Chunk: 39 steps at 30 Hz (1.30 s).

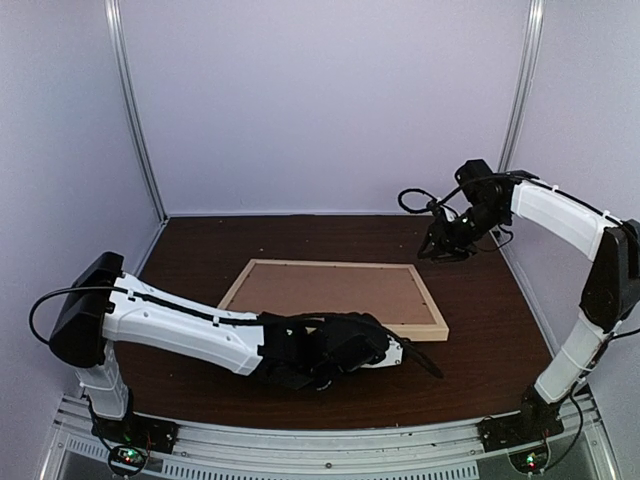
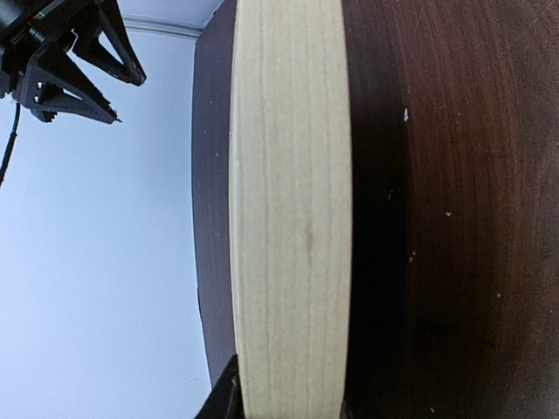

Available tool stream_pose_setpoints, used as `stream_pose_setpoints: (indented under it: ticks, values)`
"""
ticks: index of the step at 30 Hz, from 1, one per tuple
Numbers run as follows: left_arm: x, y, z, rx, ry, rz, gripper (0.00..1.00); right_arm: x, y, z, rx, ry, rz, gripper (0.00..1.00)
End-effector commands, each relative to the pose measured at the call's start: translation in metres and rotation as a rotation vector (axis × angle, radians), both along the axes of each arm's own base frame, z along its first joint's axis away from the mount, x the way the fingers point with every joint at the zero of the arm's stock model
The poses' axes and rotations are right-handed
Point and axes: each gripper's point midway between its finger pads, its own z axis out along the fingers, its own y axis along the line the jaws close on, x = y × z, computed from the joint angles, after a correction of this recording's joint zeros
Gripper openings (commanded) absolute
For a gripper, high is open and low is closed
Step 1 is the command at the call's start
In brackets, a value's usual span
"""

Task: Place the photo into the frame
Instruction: Pick up the photo frame from the center of the board, then pass from the left arm to the right

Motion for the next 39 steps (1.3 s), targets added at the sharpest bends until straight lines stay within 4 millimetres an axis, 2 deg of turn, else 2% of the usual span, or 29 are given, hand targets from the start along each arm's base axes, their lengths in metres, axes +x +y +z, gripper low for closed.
stream_pose_setpoints:
  ticks: [1, 9, 16, 24, 28, 32, 39]
  values:
    - [0.007, 0.000, 0.058, -0.012, -0.046, -0.012, 0.01, 0.002, -0.007, 0.016, 0.003, -0.021, -0.023, 0.44]
    - [0.029, 0.008, 0.102, -0.020, -0.020, 0.014, 0.00, 0.006, -0.016, 0.040, 0.023, -0.083, -0.049, 0.44]
    - [0.053, 0.021, 0.165, -0.120, 0.003, 0.052, 0.00, 0.008, -0.028, 0.058, 0.040, -0.131, -0.082, 0.45]
    - [0.079, 0.046, 0.217, -0.229, 0.082, 0.105, 0.00, 0.008, -0.035, 0.072, 0.054, -0.172, -0.102, 0.45]
    - [0.090, 0.063, 0.235, -0.259, 0.137, 0.122, 0.00, 0.005, -0.036, 0.086, 0.062, -0.232, -0.084, 0.47]
    - [0.102, 0.087, 0.250, -0.289, 0.187, 0.149, 0.00, 0.003, -0.034, 0.107, 0.106, -0.361, -0.075, 0.54]
    - [0.113, 0.122, 0.269, -0.337, 0.249, 0.153, 0.00, -0.011, -0.015, 0.141, 0.223, -0.551, 0.035, 0.66]
